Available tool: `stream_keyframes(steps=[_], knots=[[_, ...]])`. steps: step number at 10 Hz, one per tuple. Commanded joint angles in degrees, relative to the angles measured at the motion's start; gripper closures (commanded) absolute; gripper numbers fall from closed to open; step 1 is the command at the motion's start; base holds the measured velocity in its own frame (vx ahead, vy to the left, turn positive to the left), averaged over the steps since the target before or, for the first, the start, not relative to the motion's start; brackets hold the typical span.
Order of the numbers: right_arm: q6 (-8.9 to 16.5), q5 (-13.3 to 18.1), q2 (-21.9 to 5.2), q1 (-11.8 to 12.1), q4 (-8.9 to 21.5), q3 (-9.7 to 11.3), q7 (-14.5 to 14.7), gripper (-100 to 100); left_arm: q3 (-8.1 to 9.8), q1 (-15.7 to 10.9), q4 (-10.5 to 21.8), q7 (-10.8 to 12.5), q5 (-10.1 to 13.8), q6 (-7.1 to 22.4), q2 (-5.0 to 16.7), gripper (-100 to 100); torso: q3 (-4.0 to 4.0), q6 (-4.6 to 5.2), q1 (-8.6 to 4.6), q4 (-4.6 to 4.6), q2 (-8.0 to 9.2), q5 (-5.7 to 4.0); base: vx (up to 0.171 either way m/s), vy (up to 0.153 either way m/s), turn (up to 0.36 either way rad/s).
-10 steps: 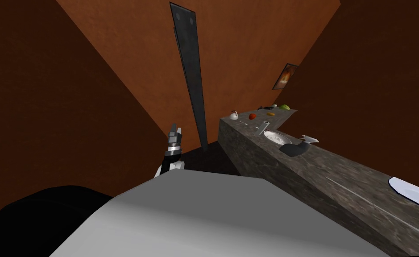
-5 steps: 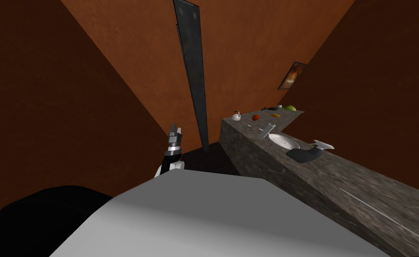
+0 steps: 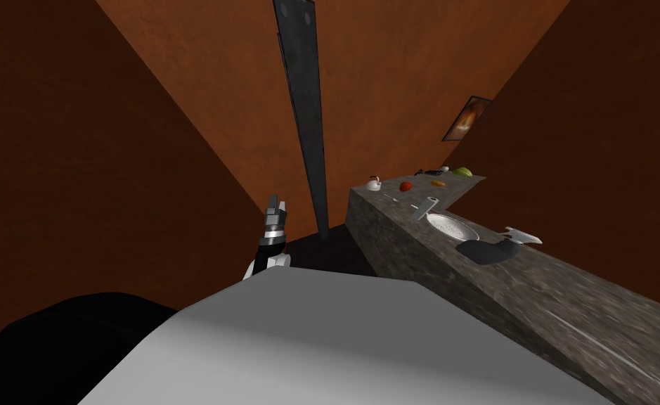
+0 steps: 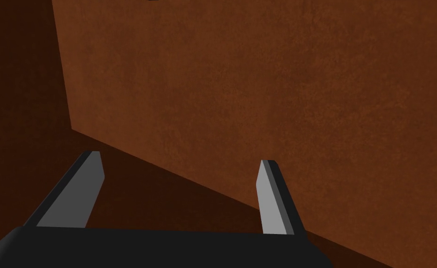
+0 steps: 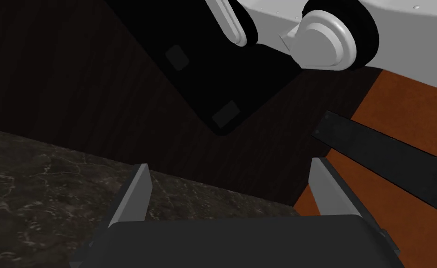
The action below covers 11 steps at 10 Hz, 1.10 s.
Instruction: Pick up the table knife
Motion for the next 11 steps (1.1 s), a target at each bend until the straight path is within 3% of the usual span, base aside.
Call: stream_keyframes(steps=[1,6,11], knots=[[-0.8,0.7,-2.7,-0.5,2.1,1.2,0.1,-100,0.00,0.0,0.0,0.0,0.0,0.0,0.0,0,0.00,0.00,0.00,0.00,0.00,0.00,0.029,-0.047,0.024],[0.4,4.7,-11.5,0.4,5.7,3.6,3.0,-100,0.00,0.0,0.0,0.0,0.0,0.0,0.0,0,0.00,0.00,-0.06,0.01,0.00,-0.03,0.032,-0.064,0.011],[1.2,7.6,-18.1,0.4,7.6,4.7,5.1,-100,0.00,0.0,0.0,0.0,0.0,0.0,0.0,0,0.02,0.00,-0.17,0.01,0.02,-0.05,0.026,-0.085,0.004]])
